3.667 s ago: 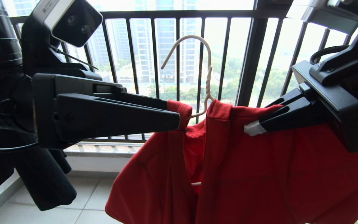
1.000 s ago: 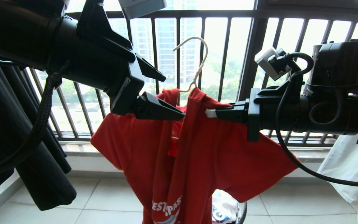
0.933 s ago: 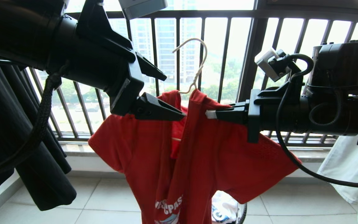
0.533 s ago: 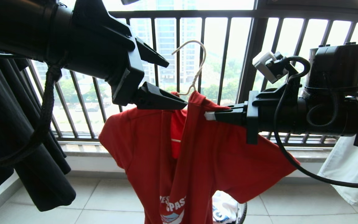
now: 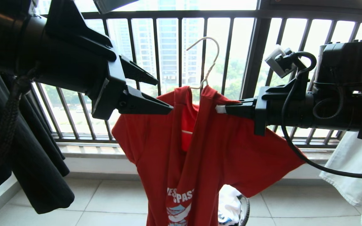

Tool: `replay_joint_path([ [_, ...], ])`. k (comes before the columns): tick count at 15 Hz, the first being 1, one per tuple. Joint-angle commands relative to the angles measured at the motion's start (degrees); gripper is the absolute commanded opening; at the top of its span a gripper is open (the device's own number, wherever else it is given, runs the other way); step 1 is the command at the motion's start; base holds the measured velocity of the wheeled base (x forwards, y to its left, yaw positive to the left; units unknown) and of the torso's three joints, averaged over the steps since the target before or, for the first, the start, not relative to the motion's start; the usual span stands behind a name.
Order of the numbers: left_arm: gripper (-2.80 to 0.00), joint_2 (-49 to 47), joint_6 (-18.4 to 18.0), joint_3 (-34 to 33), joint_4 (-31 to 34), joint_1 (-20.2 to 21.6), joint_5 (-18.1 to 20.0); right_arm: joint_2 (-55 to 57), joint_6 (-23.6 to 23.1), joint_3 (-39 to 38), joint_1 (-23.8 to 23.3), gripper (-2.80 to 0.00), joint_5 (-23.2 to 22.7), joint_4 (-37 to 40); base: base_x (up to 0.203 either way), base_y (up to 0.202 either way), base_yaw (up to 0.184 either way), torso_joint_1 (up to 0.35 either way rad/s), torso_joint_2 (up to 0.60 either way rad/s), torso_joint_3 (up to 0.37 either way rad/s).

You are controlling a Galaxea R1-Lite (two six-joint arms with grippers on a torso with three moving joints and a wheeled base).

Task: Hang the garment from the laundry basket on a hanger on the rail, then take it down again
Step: Hang the clothes rack on the clothesline

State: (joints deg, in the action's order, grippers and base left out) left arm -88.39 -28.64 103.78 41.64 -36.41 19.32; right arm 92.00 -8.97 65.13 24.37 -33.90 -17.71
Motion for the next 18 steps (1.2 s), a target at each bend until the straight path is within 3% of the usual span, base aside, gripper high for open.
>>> replay_joint_path([
  [1, -2.80, 1.1, 3.4, -4.0, 0.2, 1.8, 0.0, 0.5, -0.1, 0.5, -2.2, -2.80, -0.1, -0.1, 0.000, 0.000, 0.000, 0.000, 0.00, 0.000],
  [5, -2.80, 3.7, 21.8, -9.5, -0.3, 4.0, 0.3, 0.5, -0.1, 1.2, -5.0, -2.80, 0.0, 0.0, 0.000, 0.000, 0.000, 0.000, 0.00, 0.000],
  [7, -2.80, 6.1, 26.9, -15.7, -5.6, 5.4, 0.3, 0.5, -0.2, 1.2, -6.1, -2.80, 0.1, 0.0, 0.000, 0.000, 0.000, 0.000, 0.00, 0.000],
  [10, -2.80, 8.3, 29.8, -27.2, -24.9, 11.0, 0.2, 0.1, -0.3, 1.1, -7.7, -2.80, 0.9, 0.0, 0.000, 0.000, 0.000, 0.000, 0.00, 0.000],
  [11, -2.80, 8.6, 30.3, -28.1, -30.0, 13.4, -0.3, -0.5, -0.3, 1.0, -8.5, -2.80, 1.1, 0.0, 0.000, 0.000, 0.000, 0.000, 0.00, 0.000],
  [13, -2.80, 8.8, 30.5, -27.9, -31.5, 15.7, -1.5, -0.2, -0.3, 0.8, -11.1, -2.80, 1.1, 0.0, 0.000, 0.000, 0.000, 0.000, 0.00, 0.000],
  [16, -2.80, 5.8, 29.9, -26.8, -31.6, 15.7, -9.1, -0.6, -0.3, 0.8, -12.1, -2.80, 2.5, 0.0, 0.000, 0.000, 0.000, 0.030, -0.18, -0.233],
  [18, -2.80, 4.9, 28.3, -26.7, -31.6, 15.8, -11.2, -0.9, -0.3, 0.4, -12.2, -2.80, 5.5, 0.0, 0.000, 0.000, 0.000, 0.094, -0.49, -0.338],
])
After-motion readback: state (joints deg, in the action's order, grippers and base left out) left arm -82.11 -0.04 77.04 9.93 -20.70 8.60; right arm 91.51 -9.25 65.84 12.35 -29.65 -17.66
